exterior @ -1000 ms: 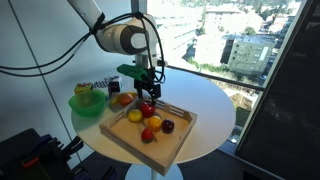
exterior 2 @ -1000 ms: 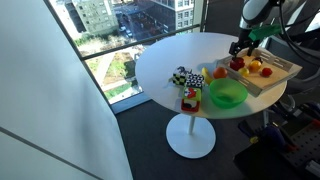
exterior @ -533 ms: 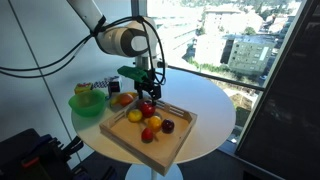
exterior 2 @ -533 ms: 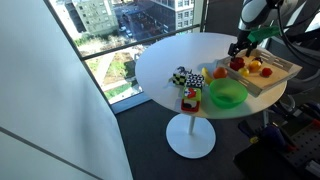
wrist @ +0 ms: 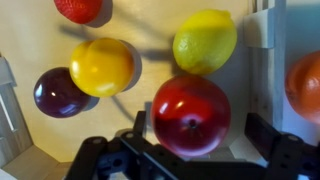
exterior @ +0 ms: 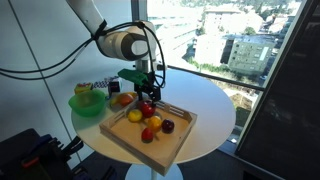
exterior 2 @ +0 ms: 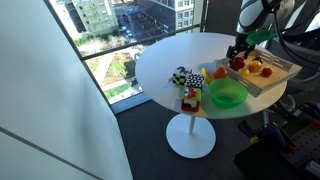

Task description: Pick up the apple into the bowl

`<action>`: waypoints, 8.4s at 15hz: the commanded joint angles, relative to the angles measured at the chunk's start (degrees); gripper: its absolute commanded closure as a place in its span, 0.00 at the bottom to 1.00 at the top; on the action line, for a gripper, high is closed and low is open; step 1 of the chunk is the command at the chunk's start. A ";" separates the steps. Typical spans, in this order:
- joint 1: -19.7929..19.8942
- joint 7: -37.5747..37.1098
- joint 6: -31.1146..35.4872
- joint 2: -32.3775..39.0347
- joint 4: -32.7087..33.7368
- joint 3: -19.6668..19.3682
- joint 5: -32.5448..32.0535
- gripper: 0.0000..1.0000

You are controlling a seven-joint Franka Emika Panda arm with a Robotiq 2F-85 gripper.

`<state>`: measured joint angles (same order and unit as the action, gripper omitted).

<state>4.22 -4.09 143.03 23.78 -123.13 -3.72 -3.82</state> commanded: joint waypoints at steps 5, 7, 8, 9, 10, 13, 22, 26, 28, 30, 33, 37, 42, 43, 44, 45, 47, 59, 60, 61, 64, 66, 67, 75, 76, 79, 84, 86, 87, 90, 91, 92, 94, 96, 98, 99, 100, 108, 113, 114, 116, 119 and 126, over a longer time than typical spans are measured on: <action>0.00 1.38 0.99 2.22 1.83 -0.14 0.69 0.25; -0.09 1.27 1.22 2.55 1.98 -0.25 0.50 0.34; -0.15 1.13 1.15 2.53 2.11 -0.29 0.46 0.43; -0.28 0.89 0.64 2.20 2.15 -0.34 0.43 0.44; -0.61 0.19 0.04 1.78 1.97 -0.62 0.10 0.44; -1.23 -0.61 -2.04 -0.33 1.20 -1.13 -0.61 0.44; -2.71 -1.58 -10.57 -8.90 -0.60 -1.53 -2.46 0.44; -3.14 -0.94 -12.95 -13.15 -1.72 -0.60 -2.06 0.44; -3.34 -0.28 -14.37 -15.07 -2.22 0.06 -1.28 0.44; -3.59 0.21 -15.82 -17.06 -2.96 0.76 -0.89 0.44; -3.81 0.93 -17.98 -20.21 -4.52 1.80 -0.43 0.44; -4.43 1.25 -19.90 -23.67 -6.72 2.88 -0.43 0.44; -5.66 1.56 -21.61 -27.46 -9.68 4.54 -0.24 0.44; -5.95 1.73 -21.91 -27.99 -10.08 4.83 -0.10 0.44; -6.31 1.96 -22.24 -28.41 -10.46 5.14 0.10 0.44; -6.57 2.00 -22.31 -28.80 -10.85 5.39 0.10 0.44; -6.96 2.57 -22.40 -29.21 -11.47 5.80 0.63 0.44; -7.08 1.21 -21.54 -27.09 -10.93 6.06 -0.10 0.19; -7.08 1.21 -21.54 -27.09 -10.93 6.06 -0.10 0.19; -7.08 1.21 -21.54 -27.09 -10.93 6.06 -0.10 0.19; -7.12 1.51 -21.57 -27.00 -10.80 6.08 -0.08 0.44; -7.29 1.78 -21.61 -26.82 -10.59 6.25 -0.30 0.44; -7.41 1.84 -21.60 -26.81 -10.52 6.39 -0.43 0.44; -9.26 3.03 -20.64 -27.41 -11.25 8.43 -0.13 0.44; -9.53 3.19 -20.25 -27.43 -11.45 8.68 -0.04 0.44; -10.22 3.64 -19.58 -27.27 -11.83 9.32 0.22 0.44; -11.00 4.33 -18.72 -27.24 -13.21 9.99 0.65 0.44; -11.25 4.74 -18.08 -27.19 -13.80 10.22 0.76 0.44; -11.38 5.09 -17.61 -27.18 -14.20 10.37 1.00 0.44; -11.91 5.28 -16.70 -26.93 -15.20 10.77 1.12 0.44; -12.15 5.41 -16.47 -26.84 -15.54 10.93 1.21 0.44; -12.37 5.57 -16.24 -26.68 -15.88 11.12 1.32 0.44; -12.71 5.67 -15.77 -26.25 -16.45 11.51 1.41 0.44; -12.98 5.94 -15.12 -25.71 -17.04 11.82 1.53 0.44; -13.16 6.41 -14.20 -24.85 -17.58 11.99 1.64 0.44; -13.24 6.61 -13.99 -24.52 -17.70 12.03 1.72 0.44; -13.22 6.78 -13.21 -24.15 -18.02 12.03 1.47 0.44; -12.72 9.46 -8.32 -20.53 -18.47 11.86 1.43 0.44; -12.65 9.63 -7.79 -19.23 -18.20 11.88 0.77 0.04; -12.65 9.69 -7.85 -19.22 -18.15 11.89 0.74 0.00; -12.65 9.80 -7.95 -19.41 -18.09 11.89 0.72 0.00; -12.54 9.35 -9.07 -19.98 -17.70 11.78 1.03 0.00; -11.55 6.20 -11.35 -21.83 -15.96 10.69 1.47 0.00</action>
<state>-8.11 3.59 134.32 3.80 -140.27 7.47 -3.59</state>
